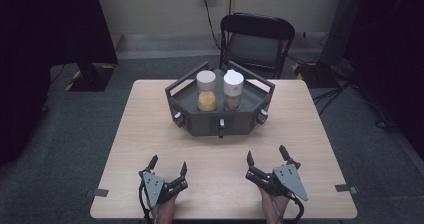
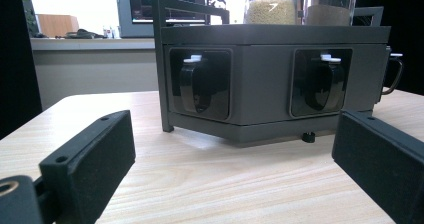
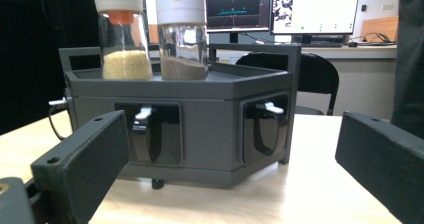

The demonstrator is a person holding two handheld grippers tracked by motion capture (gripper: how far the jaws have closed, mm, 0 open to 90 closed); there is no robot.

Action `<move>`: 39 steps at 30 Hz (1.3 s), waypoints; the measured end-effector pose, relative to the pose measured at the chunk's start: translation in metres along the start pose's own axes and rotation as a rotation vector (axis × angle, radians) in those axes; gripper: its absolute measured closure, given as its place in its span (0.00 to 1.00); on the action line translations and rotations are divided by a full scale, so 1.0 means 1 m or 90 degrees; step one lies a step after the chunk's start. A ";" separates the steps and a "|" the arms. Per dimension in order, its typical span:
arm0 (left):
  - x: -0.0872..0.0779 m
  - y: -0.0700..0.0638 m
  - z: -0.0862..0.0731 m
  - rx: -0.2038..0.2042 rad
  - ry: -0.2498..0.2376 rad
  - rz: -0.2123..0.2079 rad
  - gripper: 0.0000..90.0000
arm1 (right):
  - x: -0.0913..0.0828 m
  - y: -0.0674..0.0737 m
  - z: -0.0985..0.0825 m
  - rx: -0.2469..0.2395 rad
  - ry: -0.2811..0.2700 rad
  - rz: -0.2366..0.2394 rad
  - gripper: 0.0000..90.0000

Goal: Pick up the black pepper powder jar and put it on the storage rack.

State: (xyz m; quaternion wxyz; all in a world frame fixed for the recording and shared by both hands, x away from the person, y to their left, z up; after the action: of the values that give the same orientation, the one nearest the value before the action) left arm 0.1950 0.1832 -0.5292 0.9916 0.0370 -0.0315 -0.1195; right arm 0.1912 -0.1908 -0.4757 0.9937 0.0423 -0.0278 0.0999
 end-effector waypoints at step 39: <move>0.000 0.000 0.000 0.000 0.000 0.000 0.03 | -0.016 -0.003 -0.047 -0.002 0.029 -0.036 0.00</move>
State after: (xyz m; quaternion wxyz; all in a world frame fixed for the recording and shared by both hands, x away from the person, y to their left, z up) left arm 0.1946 0.1832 -0.5293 0.9916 0.0373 -0.0316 -0.1194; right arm 0.1787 -0.1923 -0.5239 0.9966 0.0393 -0.0043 0.0727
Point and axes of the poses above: each handheld gripper's, and its own axes: x roughly forward along the jaws, z roughly out of its top, y roughly to its left, the point moved 4 cm from there along x, roughly forward along the jaws, and after that the axes turned 4 degrees about x, right-handed, at the moved point
